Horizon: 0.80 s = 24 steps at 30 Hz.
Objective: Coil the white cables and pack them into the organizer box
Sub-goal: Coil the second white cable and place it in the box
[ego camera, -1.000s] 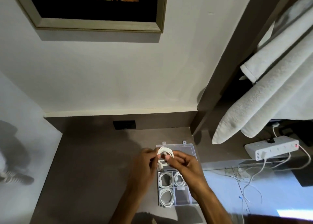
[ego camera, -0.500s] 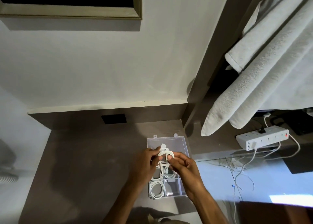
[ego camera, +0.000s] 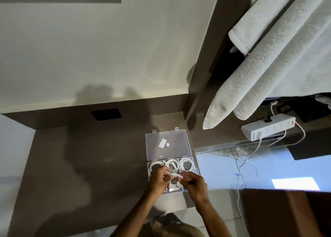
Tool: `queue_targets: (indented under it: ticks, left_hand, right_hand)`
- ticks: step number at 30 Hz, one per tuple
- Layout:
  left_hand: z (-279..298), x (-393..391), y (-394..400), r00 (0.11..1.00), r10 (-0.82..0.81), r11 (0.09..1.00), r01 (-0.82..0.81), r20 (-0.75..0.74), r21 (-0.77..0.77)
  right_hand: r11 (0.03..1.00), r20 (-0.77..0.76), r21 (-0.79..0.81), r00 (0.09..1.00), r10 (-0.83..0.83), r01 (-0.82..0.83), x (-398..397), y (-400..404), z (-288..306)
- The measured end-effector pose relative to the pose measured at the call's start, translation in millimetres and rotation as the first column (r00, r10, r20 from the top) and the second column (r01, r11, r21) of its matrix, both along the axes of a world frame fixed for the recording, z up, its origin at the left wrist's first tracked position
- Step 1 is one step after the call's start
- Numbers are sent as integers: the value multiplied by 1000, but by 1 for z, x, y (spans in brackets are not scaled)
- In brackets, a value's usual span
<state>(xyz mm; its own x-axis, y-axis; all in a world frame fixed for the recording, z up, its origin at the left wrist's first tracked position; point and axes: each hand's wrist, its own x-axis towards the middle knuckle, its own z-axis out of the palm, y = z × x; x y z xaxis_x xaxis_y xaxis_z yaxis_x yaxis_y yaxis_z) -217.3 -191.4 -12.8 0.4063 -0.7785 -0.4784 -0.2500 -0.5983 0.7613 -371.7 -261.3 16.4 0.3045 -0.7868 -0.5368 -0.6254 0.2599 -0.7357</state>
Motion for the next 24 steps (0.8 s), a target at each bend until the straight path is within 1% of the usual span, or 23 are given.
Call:
queue_targets:
  ticks: [2, 5, 6, 7, 8, 10, 11, 14, 17, 22, 24]
  left_hand:
    - [-10, -6, 4, 997, 72, 997, -72, -14, 17]
    - [-19, -12, 12, 995, 98, 995, -97, -15, 39]
    - [-19, -14, 13, 995, 101, 994, -101, -8, 50]
    - [-18, -16, 13, 994, 100, 993, -102, 42, 59]
    - [-17, -18, 14, 989, 80, 994, -88, 121, 66]
    - [-12, -22, 15, 960, -18, 997, -3, 281, 74]
    - [-10, -25, 15, 943, -64, 996, 42, 327, 74]
    - [-7, -28, 17, 930, -101, 994, 78, 354, 78]
    - [-11, -29, 22, 903, -138, 990, 111, 408, 90]
    - [-13, -31, 30, 808, -270, 963, 230, 523, 141]
    - [-18, -34, 33, 736, -364, 931, 307, 571, 197]
  right_hand:
    - [998, -59, -37, 997, -44, 42, 1, 3, -12]
    - [996, -135, -65, 988, -77, 69, 5, 8, -27]
    - [995, -168, -79, 983, -69, 56, 6, 11, -28]
    - [994, -192, -100, 980, -57, 38, 6, 14, -28]
    - [993, -209, -117, 977, -42, 18, 7, 16, -30]
    - [981, -246, -188, 969, -11, -37, 7, 20, -32]
    - [973, -263, -226, 965, -4, -57, 8, 22, -31]
    - [941, -341, -293, 938, 63, -169, 11, 29, -36]
    - [869, -493, -366, 861, 123, -334, 12, 32, -35]
    - [838, -584, -303, 783, 213, -454, 5, 30, -37]
    - [815, -608, -270, 747, 269, -513, 4, 31, -40]
